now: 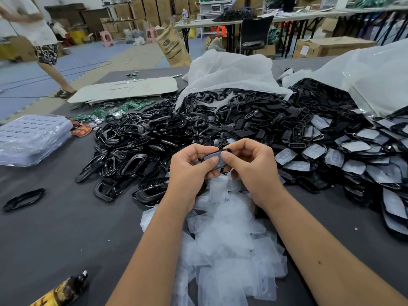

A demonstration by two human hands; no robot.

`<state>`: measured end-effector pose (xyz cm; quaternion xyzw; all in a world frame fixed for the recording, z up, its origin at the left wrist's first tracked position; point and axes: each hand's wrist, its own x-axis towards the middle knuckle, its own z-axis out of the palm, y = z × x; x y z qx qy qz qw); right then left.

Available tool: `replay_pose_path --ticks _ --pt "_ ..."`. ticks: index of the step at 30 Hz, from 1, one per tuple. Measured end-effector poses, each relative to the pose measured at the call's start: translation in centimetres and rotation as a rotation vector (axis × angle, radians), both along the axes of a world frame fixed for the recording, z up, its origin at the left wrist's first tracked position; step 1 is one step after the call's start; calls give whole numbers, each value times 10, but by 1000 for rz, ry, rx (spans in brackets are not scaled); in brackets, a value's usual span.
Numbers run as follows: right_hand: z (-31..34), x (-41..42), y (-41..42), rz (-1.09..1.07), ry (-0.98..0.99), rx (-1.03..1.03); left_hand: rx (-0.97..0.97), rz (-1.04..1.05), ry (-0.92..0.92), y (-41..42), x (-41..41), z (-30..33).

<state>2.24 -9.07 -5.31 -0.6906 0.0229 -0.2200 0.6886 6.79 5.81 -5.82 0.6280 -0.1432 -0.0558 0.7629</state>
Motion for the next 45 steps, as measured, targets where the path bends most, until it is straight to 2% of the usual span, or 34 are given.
replay_pose_path --ticks 5,11,22,34,45 --pt "-2 0 1 -5 -24 -25 -28 -37 -1 -1 2 -1" --pt "-9 5 3 -127 -2 -215 11 5 3 -1 4 -3" --pt "-8 5 7 -236 14 -379 44 26 5 -3 5 -3" --pt "-6 5 2 -13 40 -101 12 44 48 1 6 -2" --pt "-6 3 4 -85 -17 -278 -15 -14 91 1 3 4"
